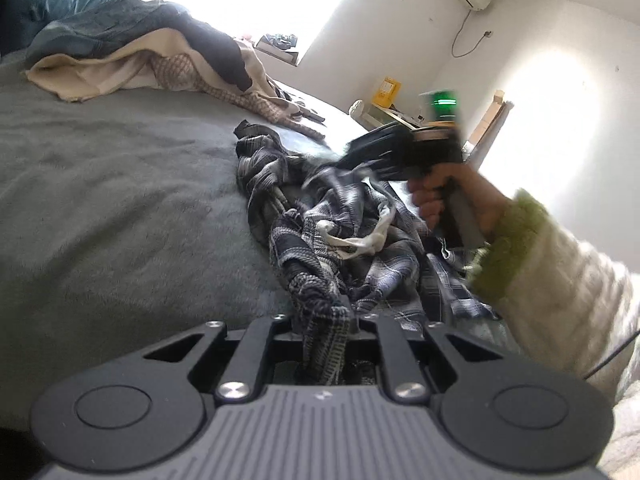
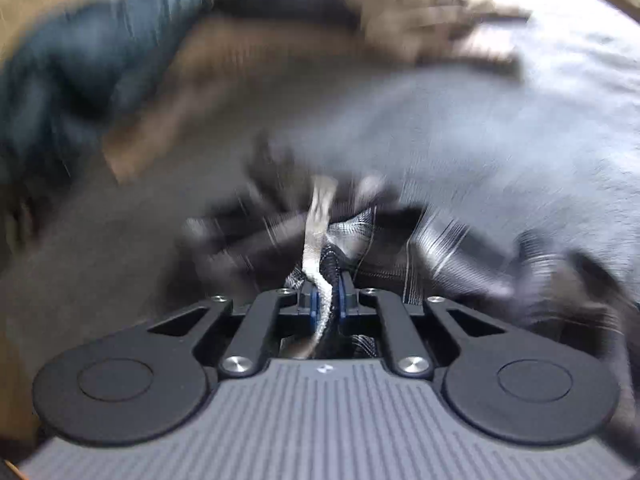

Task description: Fold clothes

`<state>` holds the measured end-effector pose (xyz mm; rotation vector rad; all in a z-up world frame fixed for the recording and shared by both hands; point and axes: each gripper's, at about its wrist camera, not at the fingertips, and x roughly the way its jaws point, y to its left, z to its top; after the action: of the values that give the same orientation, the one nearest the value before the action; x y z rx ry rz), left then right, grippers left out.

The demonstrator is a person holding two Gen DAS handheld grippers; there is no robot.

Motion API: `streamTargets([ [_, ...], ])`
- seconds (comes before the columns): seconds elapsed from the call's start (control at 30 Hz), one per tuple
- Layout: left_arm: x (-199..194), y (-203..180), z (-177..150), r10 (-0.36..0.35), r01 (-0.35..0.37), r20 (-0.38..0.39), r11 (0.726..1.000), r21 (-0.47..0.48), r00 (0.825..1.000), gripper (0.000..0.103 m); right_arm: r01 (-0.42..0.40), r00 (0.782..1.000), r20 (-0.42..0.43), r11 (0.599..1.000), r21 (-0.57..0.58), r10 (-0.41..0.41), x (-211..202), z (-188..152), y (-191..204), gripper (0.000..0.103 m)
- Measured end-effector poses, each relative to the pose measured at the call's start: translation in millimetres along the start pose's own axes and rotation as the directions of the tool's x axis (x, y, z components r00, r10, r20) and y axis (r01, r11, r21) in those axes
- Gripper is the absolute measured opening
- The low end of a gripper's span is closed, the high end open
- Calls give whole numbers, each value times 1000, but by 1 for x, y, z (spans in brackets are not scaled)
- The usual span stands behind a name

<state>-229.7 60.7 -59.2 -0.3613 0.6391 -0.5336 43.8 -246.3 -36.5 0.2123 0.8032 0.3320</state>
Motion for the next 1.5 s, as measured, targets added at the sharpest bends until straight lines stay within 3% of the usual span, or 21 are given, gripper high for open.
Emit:
streamTargets([
  [0.07, -1, 1, -3, -14, 14, 6, 1000, 7, 1000, 13, -39, 989, 144, 998, 53, 31, -44, -9, -8, 7],
  [0.13, 1, 0, -4, -32, 31, 8, 999, 29, 999, 13, -53, 965, 261, 991, 122, 19, -90, -27, -23, 7],
  [0.23, 5, -3, -6, -62, 62, 2, 996, 56, 998, 13, -15, 945, 322, 977, 214, -56, -133, -74, -53, 7],
  [0.33, 6, -12, -10, -89, 90, -8, 991, 102, 996, 13, 69, 964, 221, 945, 319, -145, -142, -123, -91, 14],
  [0.4, 7, -20, -12, -94, 95, -11, 985, 145, 995, 13, 111, 972, 143, 898, 426, -189, -148, -146, -116, 14],
  [0.5, 6, -31, -15, -96, 96, -14, 975, 199, 995, 13, 129, 955, 169, 859, 496, -242, -173, -158, -130, 16],
  [0.6, 4, -43, -19, -108, 108, -14, 959, 261, 994, 13, 111, 943, 229, 876, 469, -242, -196, -147, -113, 19],
  [0.73, 2, -60, -25, -128, 127, -20, 927, 352, 992, 13, 7, 978, 199, 953, 302, -71, -186, -110, -63, 45],
  [0.8, 0, -66, -30, -140, 140, -29, 911, 387, 990, 13, -39, 990, 141, 977, 211, 9, -170, -94, -40, 51],
  [0.83, 0, -68, -33, -145, 147, -34, 904, 401, 989, 14, -29, 995, 103, 980, 198, 9, -158, -86, -33, 53],
  [0.97, -1, -73, -41, -156, 165, -56, 886, 433, 986, 14, 16, 999, -45, 989, 146, -9, -117, -64, -10, 53],
  [1.07, 0, -74, -45, -163, 173, -60, 881, 441, 985, 14, 96, 989, -115, 995, 37, -92, -94, -61, 7, 51],
  [1.1, 0, -73, -45, -164, 174, -61, 881, 440, 985, 14, 106, 988, -110, 994, 20, -104, -96, -65, 7, 50],
  [1.13, 0, -71, -44, -162, 172, -60, 884, 435, 985, 14, 116, 988, -105, 993, 3, -115, -98, -70, 8, 41],
  [1.17, 0, -70, -44, -160, 169, -59, 887, 430, 985, 14, 126, 987, -100, 992, -13, -127, -100, -74, 8, 23],
  [1.2, 1, -68, -43, -157, 167, -58, 890, 424, 986, 14, 123, 989, -82, 992, -4, -123, -109, -80, 7, 19],
  [1.37, 2, -59, -40, -143, 161, -74, 911, 380, 987, 14, 108, 990, 73, 984, 139, -119, -165, -117, -19, 11],
  [1.5, 5, -59, -40, -130, 155, -92, 916, 371, 987, 14, 57, 987, 117, 929, 367, -107, -178, -161, -57, 12],
])
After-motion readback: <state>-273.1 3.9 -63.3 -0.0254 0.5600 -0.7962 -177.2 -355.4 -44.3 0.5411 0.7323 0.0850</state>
